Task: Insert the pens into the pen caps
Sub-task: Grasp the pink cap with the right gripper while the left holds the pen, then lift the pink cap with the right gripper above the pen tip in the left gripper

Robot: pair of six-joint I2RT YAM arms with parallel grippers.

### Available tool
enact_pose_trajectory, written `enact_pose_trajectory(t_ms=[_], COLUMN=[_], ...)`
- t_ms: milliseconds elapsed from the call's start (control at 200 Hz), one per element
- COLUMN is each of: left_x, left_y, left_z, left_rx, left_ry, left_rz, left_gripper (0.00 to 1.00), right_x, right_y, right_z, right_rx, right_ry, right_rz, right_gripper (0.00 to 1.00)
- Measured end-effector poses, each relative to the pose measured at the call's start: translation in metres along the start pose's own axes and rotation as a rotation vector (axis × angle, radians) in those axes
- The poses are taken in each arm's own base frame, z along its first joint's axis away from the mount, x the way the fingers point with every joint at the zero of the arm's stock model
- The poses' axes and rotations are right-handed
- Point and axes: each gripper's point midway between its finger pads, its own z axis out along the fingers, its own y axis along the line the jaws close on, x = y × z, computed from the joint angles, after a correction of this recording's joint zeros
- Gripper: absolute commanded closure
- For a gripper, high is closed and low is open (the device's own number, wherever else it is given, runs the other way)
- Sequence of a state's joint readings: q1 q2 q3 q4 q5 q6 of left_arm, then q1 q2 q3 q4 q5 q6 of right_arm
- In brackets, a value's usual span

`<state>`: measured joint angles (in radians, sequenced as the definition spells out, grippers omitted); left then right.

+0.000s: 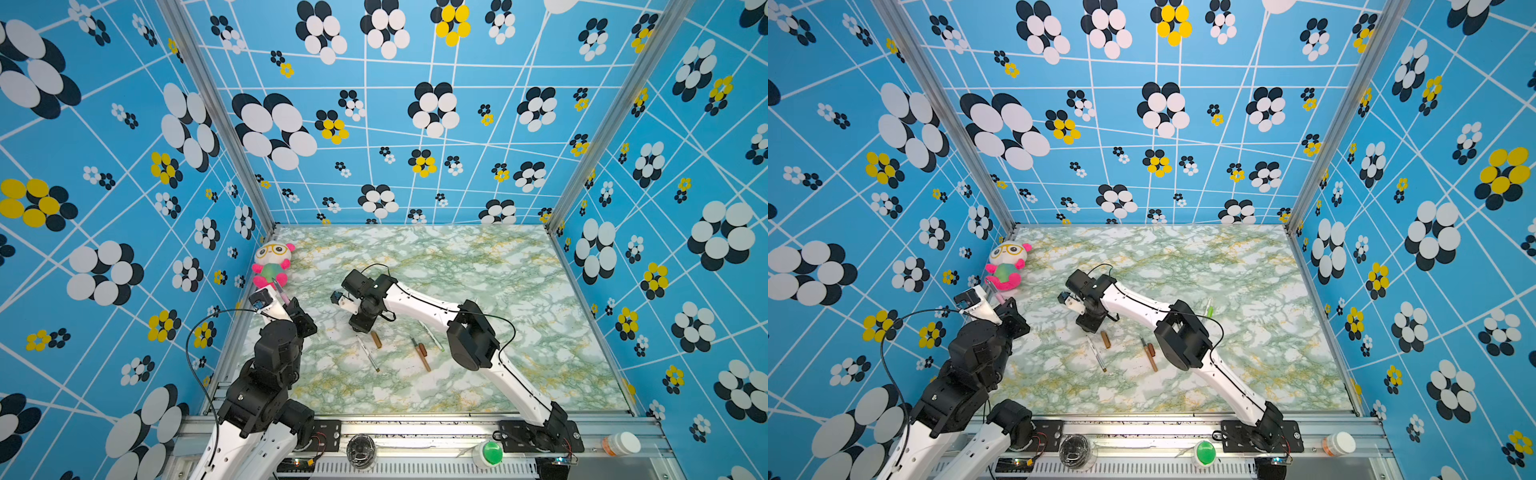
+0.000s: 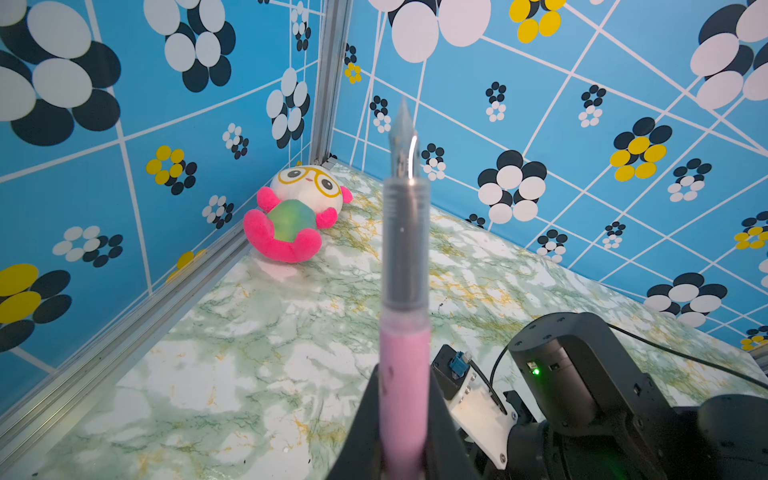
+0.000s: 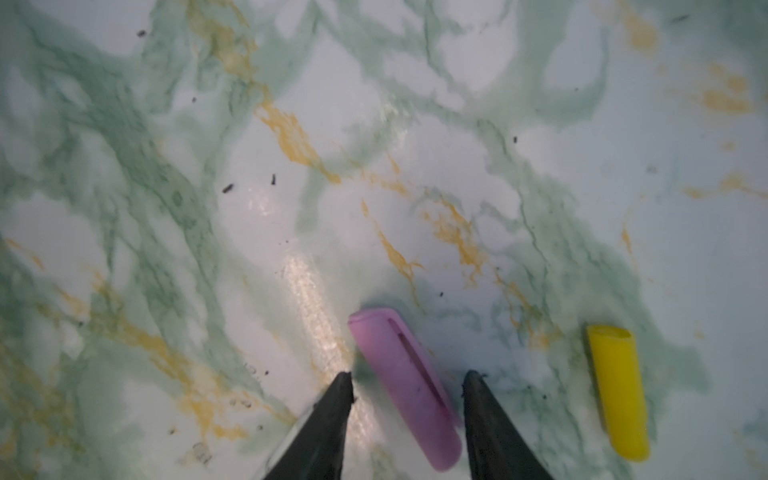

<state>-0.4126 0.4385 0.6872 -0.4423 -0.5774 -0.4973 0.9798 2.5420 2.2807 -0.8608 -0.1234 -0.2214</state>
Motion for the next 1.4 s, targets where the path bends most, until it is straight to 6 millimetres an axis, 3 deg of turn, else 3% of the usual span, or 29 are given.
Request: enact_pose_trajectory(t_ms=[170,355,480,655,970,1404], left_x=[-0.002,-0.003,-0.003,-0.004,-0.004,0.000], left_y=[0.001,0.002,0.002,0.004,0.006,0.004], left_z=[-0.002,-0.002,-0.002,-0.003,-0.003,0.000], left_rx=[0.004,-0.002,-0.005,-0.011,-0.017,-0.005], left_ry=[-0.008,-0.013,-0.015,-0.021,-0.029,-0.027], left_rz=[-0.005,-0.007,-0.007,-0.008,-0.011,-0.015], left_gripper=[1.00,1.00,1.00,1.00,1.00,1.00], right_x=[0.001,-0.005,-0.008,-0.007,-0.007,-0.003], right_y=[0.002,-0.004,-0.006,-0.008,-0.008,-0.007], right_z=[0.003,0.006,0.006,0.007,0.007,0.000], right_rx=[0.021,0.055,0.065,0.079,0.079,0.038], right_ry=[0.010,0.009,0.006,0.011,0.012,-0.004], right_rz=[-0.015,-0.001,0.005,0.020,0.060,0.206], right_gripper=[0.64,0.80,0.81,0.74,0.87,0.88])
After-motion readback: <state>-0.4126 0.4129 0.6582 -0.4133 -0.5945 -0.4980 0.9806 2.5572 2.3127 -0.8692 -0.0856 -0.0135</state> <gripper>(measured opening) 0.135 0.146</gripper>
